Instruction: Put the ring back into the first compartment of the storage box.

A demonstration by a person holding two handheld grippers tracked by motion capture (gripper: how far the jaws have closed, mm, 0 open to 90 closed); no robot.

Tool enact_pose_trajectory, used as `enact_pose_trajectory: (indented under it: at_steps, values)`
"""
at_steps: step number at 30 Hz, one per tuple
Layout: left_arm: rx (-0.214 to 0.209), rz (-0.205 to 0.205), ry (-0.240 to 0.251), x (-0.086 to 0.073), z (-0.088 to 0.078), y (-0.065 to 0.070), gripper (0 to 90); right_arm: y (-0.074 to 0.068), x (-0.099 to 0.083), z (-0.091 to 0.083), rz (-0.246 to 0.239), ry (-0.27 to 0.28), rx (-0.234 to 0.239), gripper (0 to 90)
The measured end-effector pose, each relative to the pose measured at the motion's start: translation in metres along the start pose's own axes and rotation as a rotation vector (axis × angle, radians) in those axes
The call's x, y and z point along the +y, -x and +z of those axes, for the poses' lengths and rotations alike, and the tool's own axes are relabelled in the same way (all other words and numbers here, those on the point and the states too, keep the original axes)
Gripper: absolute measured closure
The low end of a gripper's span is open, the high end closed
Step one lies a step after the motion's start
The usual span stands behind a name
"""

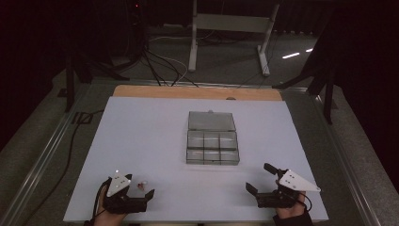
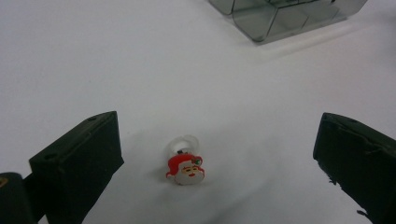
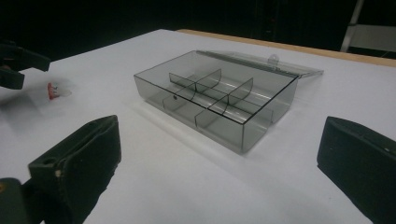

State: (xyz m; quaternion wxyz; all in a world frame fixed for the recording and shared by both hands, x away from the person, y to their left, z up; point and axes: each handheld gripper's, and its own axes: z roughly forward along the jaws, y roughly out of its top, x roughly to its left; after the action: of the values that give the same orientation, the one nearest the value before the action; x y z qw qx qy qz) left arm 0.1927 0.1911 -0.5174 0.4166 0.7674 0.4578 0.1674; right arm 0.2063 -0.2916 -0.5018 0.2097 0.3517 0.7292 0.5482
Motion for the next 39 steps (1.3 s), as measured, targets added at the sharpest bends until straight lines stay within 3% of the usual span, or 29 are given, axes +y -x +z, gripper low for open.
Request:
enact_pose_trajectory:
  at_steps: [4,12,18,24,29,33,39]
  values:
    - [-0.006,-0.026,-0.031,0.0,0.002,-0.001,2.1,0.0,0.0,0.0,0.001,0.001,0.002,0.0]
    - [-0.005,-0.018,-0.116,0.0,0.008,0.002,2.6,0.001,0.0,-0.001,0.005,0.003,0.005,0.0]
    - [0.041,-0.014,-0.149,0.0,0.01,0.003,6.9,0.001,0.0,-0.001,0.007,0.005,0.006,0.0]
    - [0.082,-0.02,-0.166,0.0,0.01,0.003,17.4,0.001,0.0,-0.001,0.018,0.007,0.009,0.0]
    - [0.111,0.016,-0.161,0.0,0.01,0.004,30.7,0.001,0.0,-0.002,0.019,0.008,0.011,0.0]
    - [0.115,0.011,-0.169,0.0,0.01,0.003,39.2,0.001,0.0,-0.002,0.018,0.008,0.012,0.0]
    - [0.152,0.047,-0.184,0.0,0.012,0.004,45.2,0.001,0.0,-0.002,0.017,0.008,0.012,0.0]
